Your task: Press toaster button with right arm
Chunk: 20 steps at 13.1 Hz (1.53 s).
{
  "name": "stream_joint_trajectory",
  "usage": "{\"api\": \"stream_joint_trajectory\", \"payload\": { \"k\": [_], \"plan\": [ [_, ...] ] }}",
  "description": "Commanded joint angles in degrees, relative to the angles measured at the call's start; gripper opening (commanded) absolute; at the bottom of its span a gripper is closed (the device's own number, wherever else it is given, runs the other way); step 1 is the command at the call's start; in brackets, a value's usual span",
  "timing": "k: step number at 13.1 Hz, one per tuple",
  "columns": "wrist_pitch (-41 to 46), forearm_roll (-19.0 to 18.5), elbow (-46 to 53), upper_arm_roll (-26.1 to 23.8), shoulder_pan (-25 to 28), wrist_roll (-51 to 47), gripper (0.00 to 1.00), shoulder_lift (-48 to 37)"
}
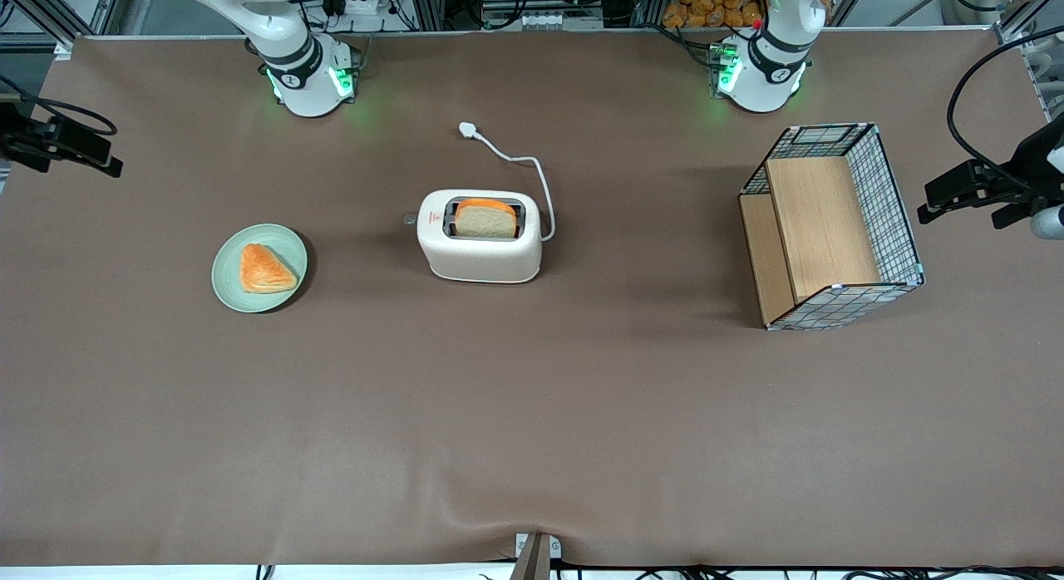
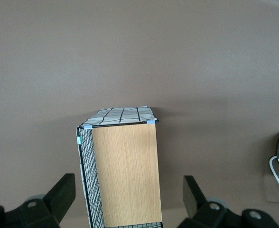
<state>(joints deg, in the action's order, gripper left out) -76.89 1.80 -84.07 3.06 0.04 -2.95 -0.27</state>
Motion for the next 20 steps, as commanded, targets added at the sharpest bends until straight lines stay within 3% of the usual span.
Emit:
{"api": "stream_joint_trajectory", "payload": {
  "k": [1, 5, 20],
  "plan": [
    [1.3, -1.5, 1.9, 0.5, 0.9, -0.9, 1.0, 1.6],
    [0.7, -2.9, 2.2, 0.5, 1.4, -0.3, 1.0, 2.2],
    [-1.5, -1.9, 1.3, 0.5, 0.7, -1.4, 1.0, 1.6]
  ]
}}
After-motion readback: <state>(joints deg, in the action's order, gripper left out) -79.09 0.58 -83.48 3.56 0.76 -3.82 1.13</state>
